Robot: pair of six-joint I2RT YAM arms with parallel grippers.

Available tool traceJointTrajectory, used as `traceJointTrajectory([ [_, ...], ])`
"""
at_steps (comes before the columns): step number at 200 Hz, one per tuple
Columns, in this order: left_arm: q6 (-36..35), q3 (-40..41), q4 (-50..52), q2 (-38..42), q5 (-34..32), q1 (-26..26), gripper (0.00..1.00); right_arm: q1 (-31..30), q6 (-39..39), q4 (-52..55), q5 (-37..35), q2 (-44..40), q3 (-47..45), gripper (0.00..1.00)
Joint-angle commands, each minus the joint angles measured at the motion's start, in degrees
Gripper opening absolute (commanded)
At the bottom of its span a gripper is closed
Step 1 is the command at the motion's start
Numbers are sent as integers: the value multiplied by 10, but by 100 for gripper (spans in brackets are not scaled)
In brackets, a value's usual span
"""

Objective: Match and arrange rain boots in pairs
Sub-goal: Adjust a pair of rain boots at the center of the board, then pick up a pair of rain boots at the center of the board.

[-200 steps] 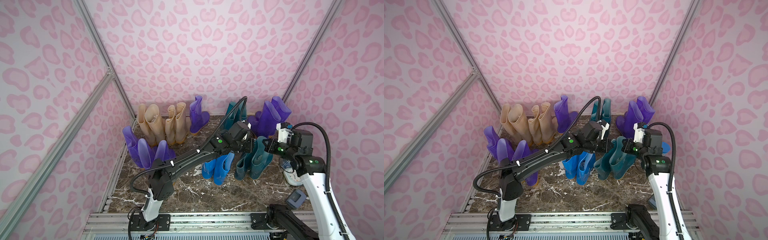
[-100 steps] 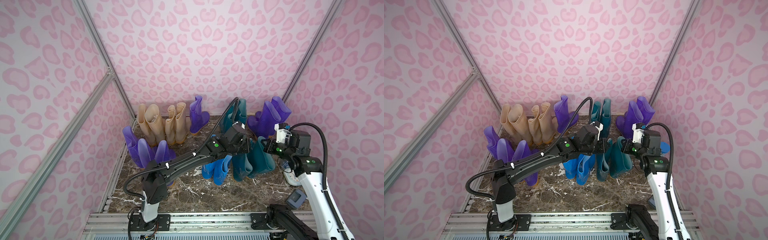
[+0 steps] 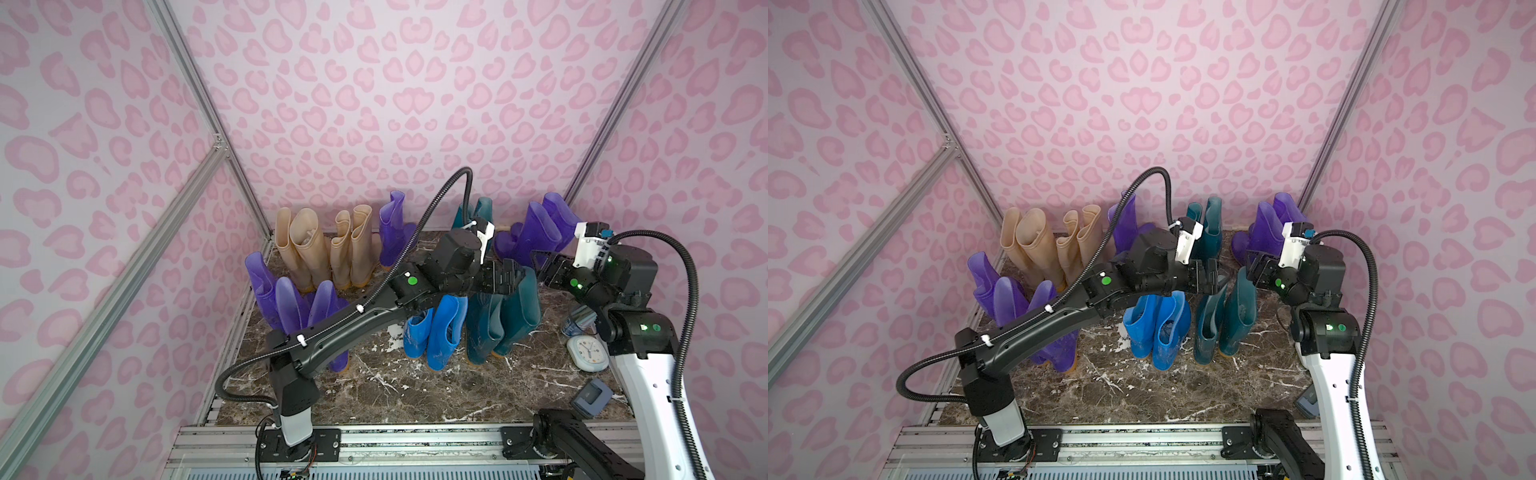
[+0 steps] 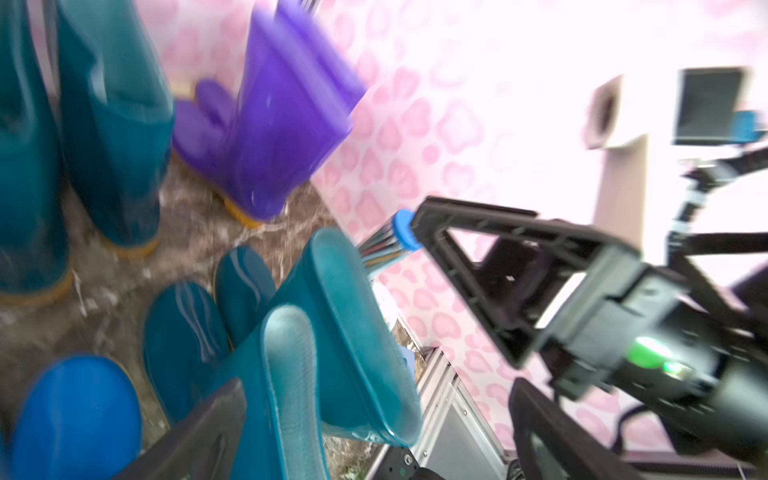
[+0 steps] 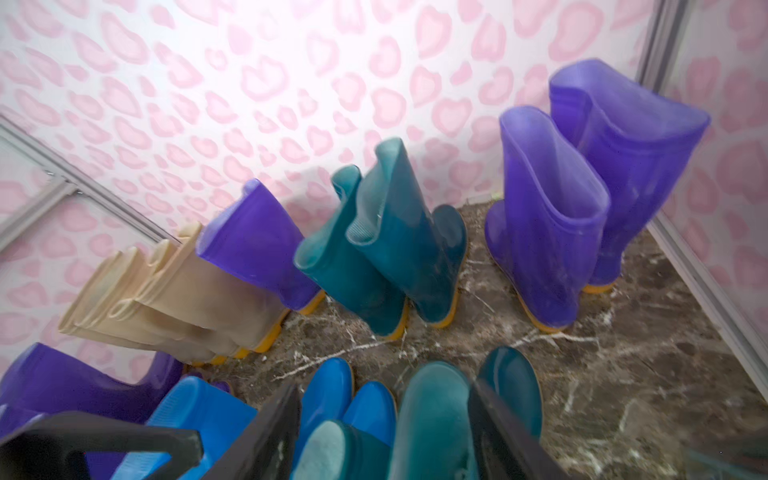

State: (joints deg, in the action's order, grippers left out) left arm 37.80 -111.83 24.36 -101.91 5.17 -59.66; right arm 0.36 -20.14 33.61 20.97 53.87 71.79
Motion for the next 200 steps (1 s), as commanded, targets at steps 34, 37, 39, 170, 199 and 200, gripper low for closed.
traceJointTrajectory([
  [34, -153, 98, 165, 225, -120, 121, 100, -453, -33, -54, -326, 94, 100, 66],
  [37, -155, 105, 175, 242, -126, 134, 100, -475, -28, -54, -344, 108, 109, 66],
  [39, -157, 112, 182, 253, -128, 144, 100, -490, -25, -56, -355, 116, 114, 66],
  [170, -172, 253, 354, 464, -103, 588, 99, -681, -2, -126, -268, 569, 382, 91],
  [199, -166, 313, 365, 480, -114, 588, 99, -660, -26, -118, -217, 621, 411, 90],
  [200, -166, 316, 364, 480, -112, 588, 99, -659, -27, -117, -215, 623, 411, 90],
])
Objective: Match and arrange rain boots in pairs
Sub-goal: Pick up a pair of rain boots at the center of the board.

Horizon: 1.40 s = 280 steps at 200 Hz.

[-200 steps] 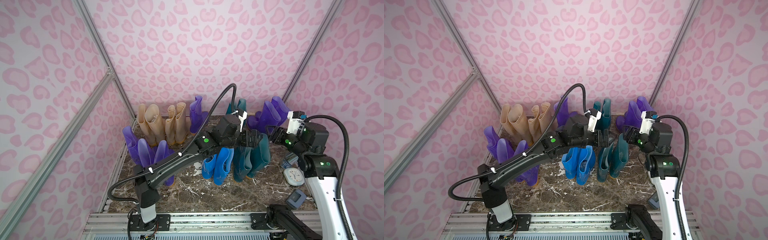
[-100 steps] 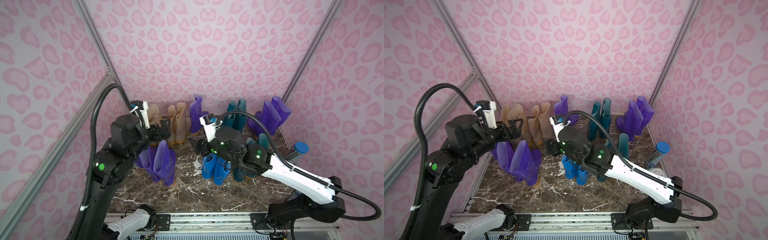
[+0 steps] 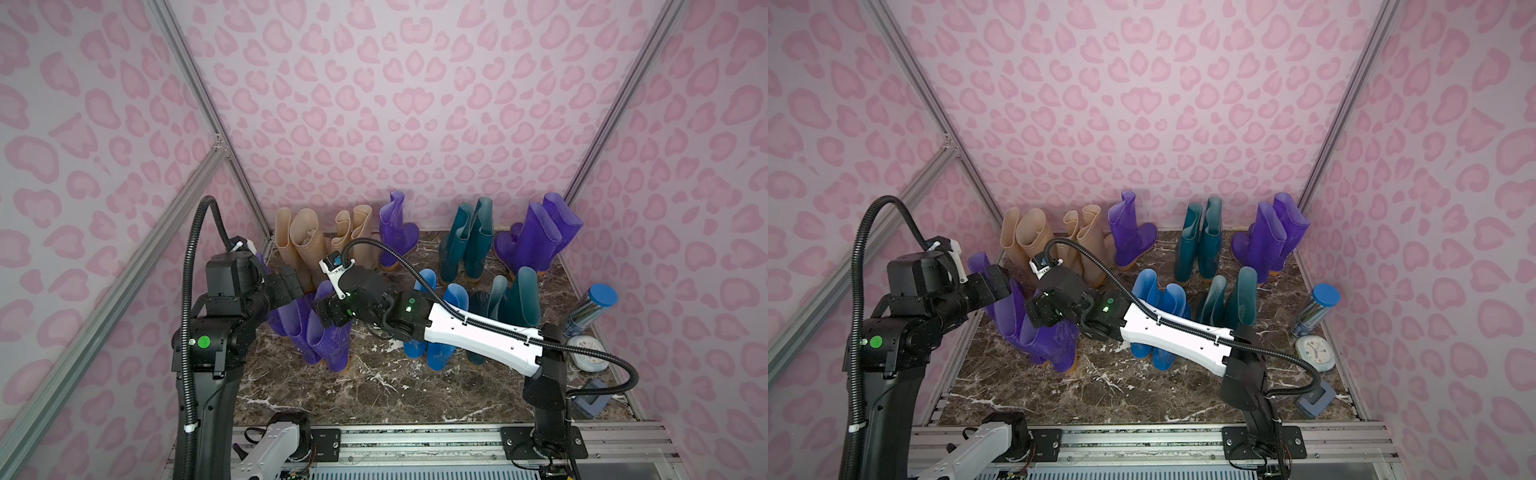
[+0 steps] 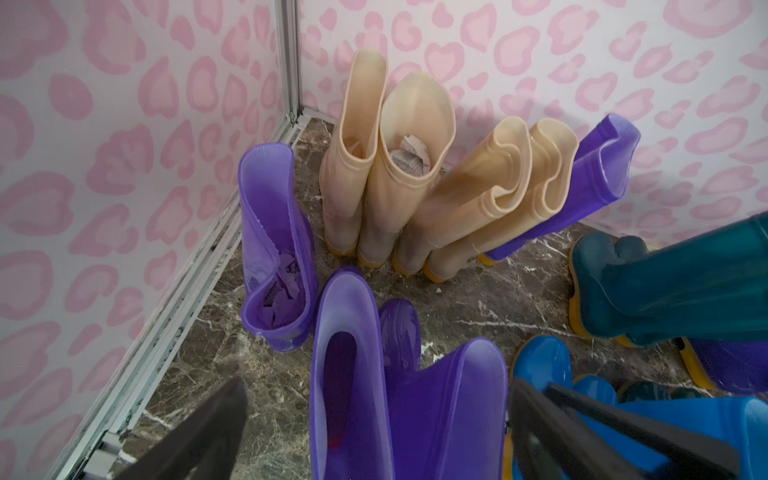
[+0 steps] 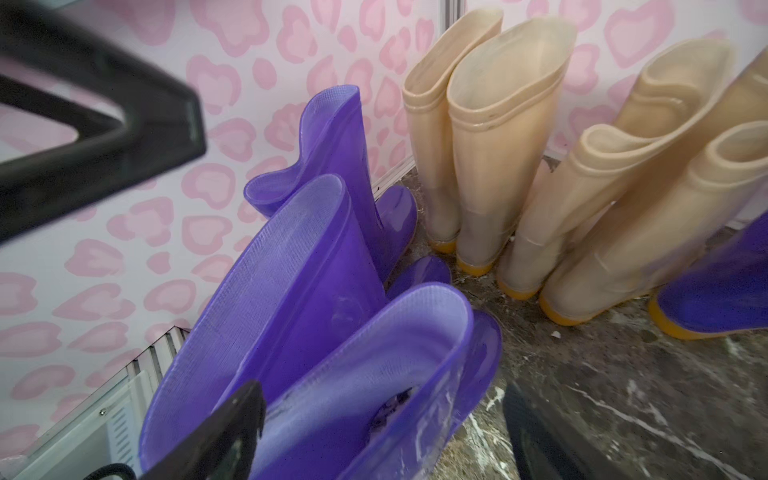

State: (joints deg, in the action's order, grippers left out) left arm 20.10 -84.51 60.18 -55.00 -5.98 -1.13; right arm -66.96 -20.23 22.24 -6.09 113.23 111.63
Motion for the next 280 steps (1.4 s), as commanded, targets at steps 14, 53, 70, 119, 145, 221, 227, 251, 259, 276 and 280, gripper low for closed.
traceJointTrajectory([
  [14, 9, 79, -5, 14, 30, 2, 99, 29, -33, 8, 85, 47, 22, 74],
  [53, -12, 126, -21, -10, 64, 2, 95, 54, -44, 7, 107, 40, -3, 19],
  [70, -29, 143, -43, -7, 85, 2, 88, 58, -46, -14, 104, 11, -39, 0],
  [119, -56, 150, -45, -24, 133, 2, 49, 68, -41, -64, 88, -79, -134, 0],
  [145, -72, 140, -43, -34, 148, 2, 10, 76, -35, -87, 78, -119, -164, 0],
  [221, -67, 98, -49, -50, 233, -28, 2, 106, -53, -79, 74, -152, -205, 0],
  [227, -64, 101, -55, -47, 238, -35, 2, 107, -56, -76, 75, -154, -206, 0],
  [251, -43, 105, -82, -49, 252, -73, 2, 109, -69, -69, 87, -162, -208, 0],
  [259, -37, 103, -83, -53, 246, -86, 3, 109, -75, -67, 91, -166, -211, 0],
  [276, -29, 106, -87, -56, 240, -103, 2, 109, -89, -73, 98, -180, -226, 0],
  [280, -26, 107, -89, -58, 238, -106, 2, 109, -91, -74, 99, -184, -228, 0],
])
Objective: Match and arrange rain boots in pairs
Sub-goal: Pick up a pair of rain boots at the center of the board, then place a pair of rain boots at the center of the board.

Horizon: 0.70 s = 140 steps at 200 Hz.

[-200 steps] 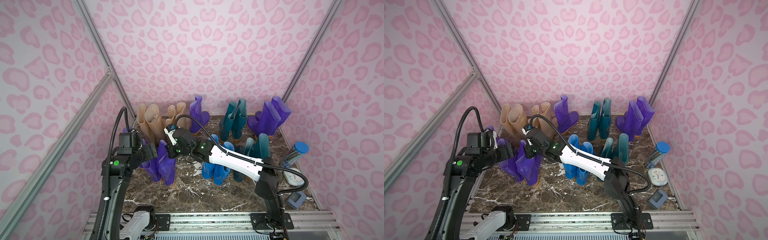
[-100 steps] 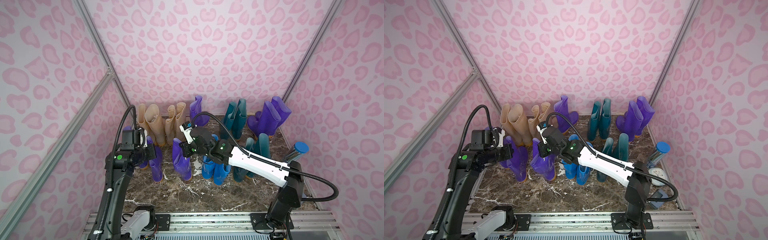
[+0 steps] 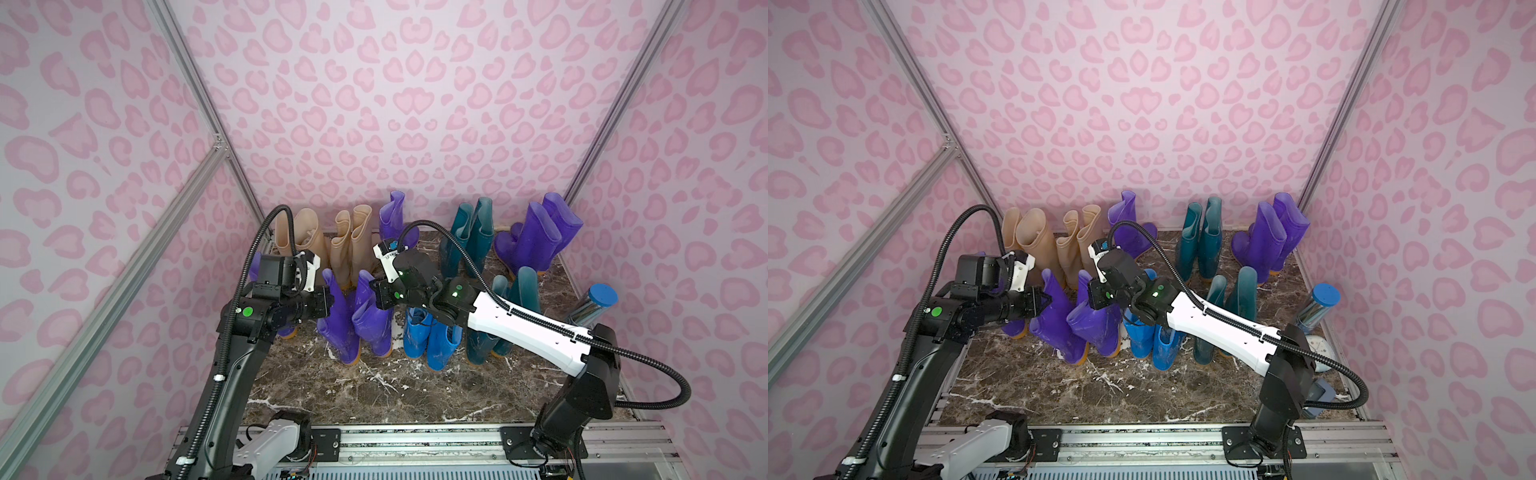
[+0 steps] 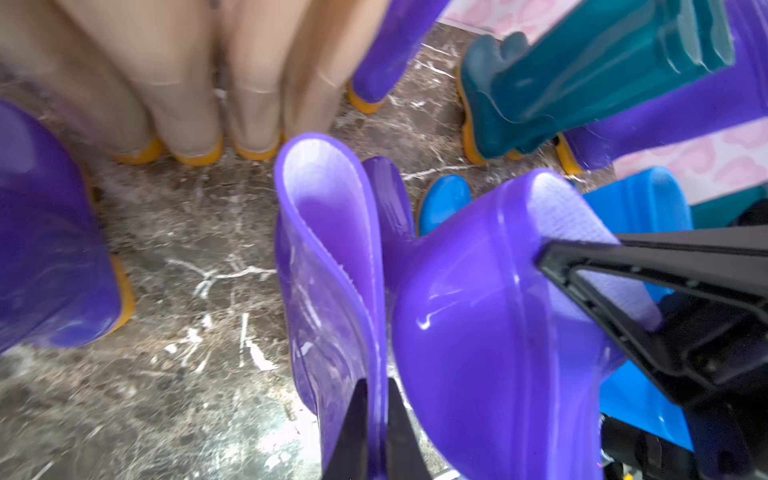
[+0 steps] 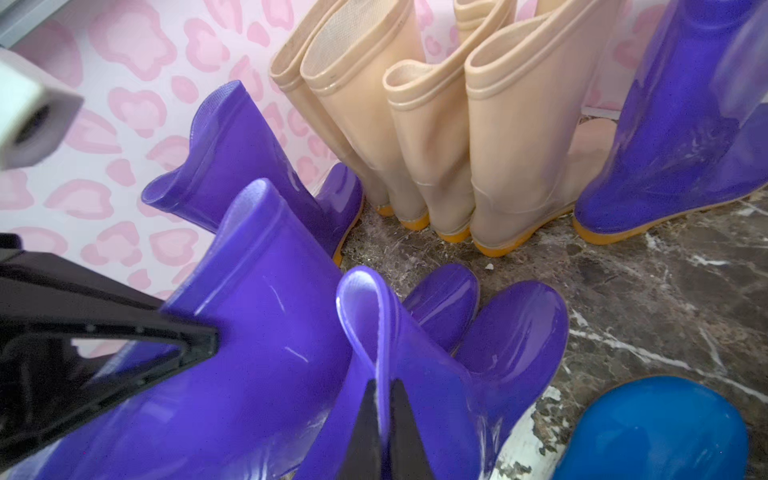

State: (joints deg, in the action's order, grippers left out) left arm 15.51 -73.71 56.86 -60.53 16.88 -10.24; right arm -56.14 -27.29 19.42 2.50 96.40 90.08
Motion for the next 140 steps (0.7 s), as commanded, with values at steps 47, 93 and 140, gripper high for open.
traceJointTrajectory([
  [47, 64, 33, -116, -7, 5, -65, 2, 10, -32, -45, -2, -55, -40, 0],
  [93, 58, 35, -139, -21, 9, -93, 2, 26, -63, -48, 4, -60, -75, 0],
  [140, 73, 53, -163, -20, 29, -102, 2, 44, -76, -42, 15, -54, -96, 0],
])
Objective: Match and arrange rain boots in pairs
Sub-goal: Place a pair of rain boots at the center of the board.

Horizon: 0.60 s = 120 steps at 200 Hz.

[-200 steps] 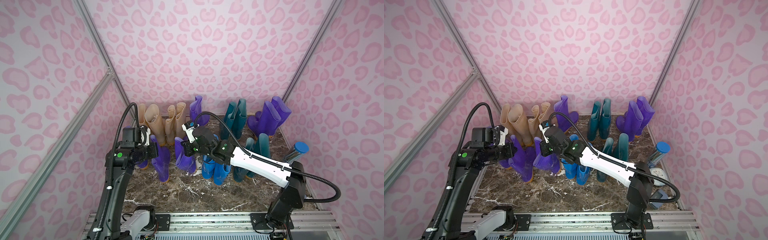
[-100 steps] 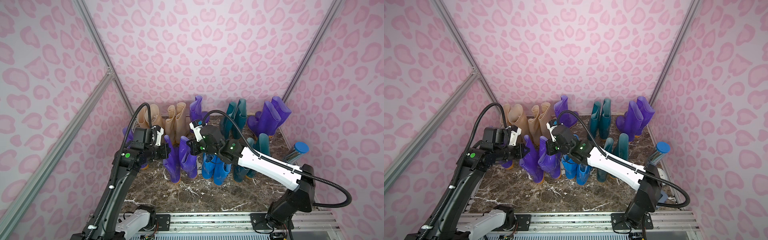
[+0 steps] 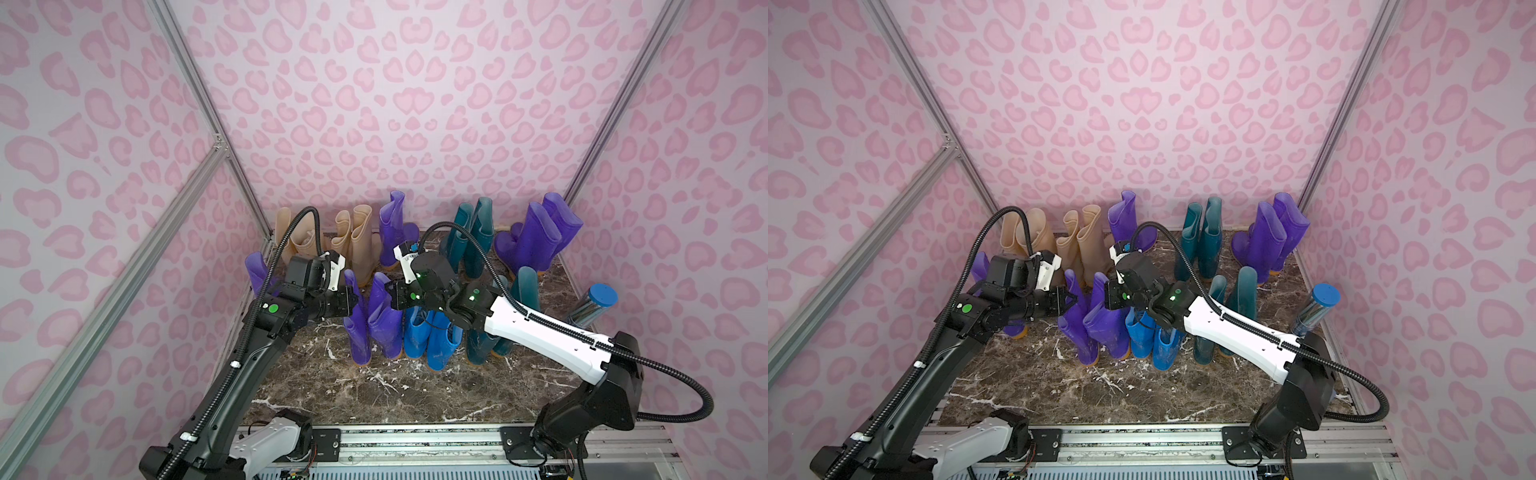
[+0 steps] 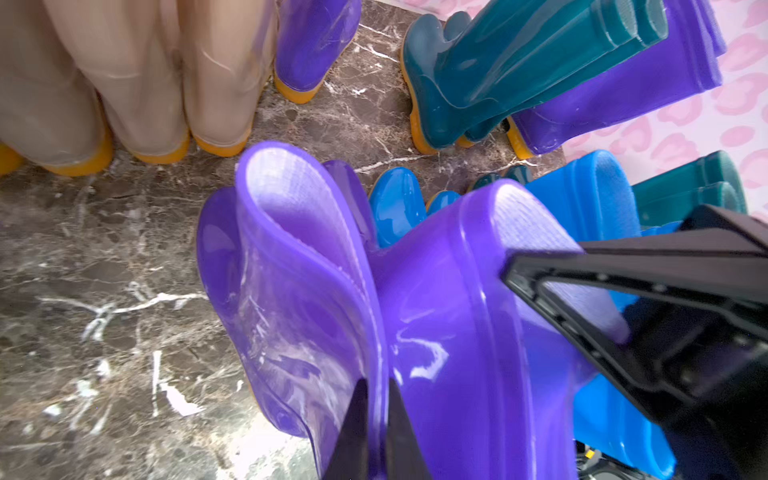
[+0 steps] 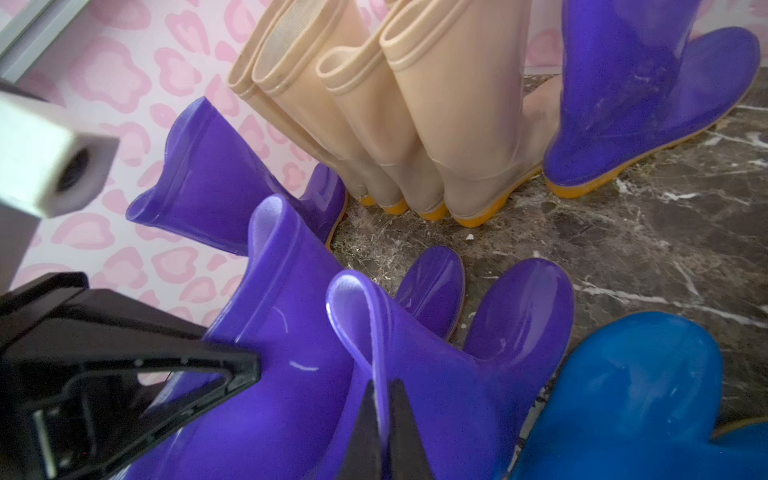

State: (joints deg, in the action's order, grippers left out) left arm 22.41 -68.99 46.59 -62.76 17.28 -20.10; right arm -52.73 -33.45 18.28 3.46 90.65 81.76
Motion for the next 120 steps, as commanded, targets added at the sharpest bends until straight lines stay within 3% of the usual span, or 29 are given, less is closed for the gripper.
traceJointTrajectory([
  [1, 4, 5, -60, 2, 25, -4, 2, 11, -15, -31, 6, 4, -14, 0],
  [24, 3, 22, -71, 13, 26, -6, 2, 16, -13, -28, 7, -4, -16, 0],
  [32, 1, 26, -70, 16, 25, -6, 2, 17, -9, -19, 3, -6, -11, 12],
  [45, -1, 30, -65, 21, 20, -6, 4, 19, 4, -1, 0, -11, 0, 17],
  [59, -15, 14, -42, 27, -1, -6, 31, 20, 23, 17, -12, -19, 13, 38],
  [62, -20, 10, -32, 30, -10, -6, 41, 20, 27, 21, -15, -20, 19, 41],
  [72, -32, -15, -5, 34, -44, -6, 66, 20, 38, 37, -27, -25, 37, 46],
  [85, -45, -52, 32, 39, -92, -5, 88, 20, 56, 44, -36, -34, 55, 53],
  [89, -48, -67, 45, 38, -116, -5, 99, 19, 61, 44, -39, -38, 59, 54],
  [120, -45, -140, 129, 47, -321, 30, 100, 6, 99, 12, -63, -63, 62, 62],
])
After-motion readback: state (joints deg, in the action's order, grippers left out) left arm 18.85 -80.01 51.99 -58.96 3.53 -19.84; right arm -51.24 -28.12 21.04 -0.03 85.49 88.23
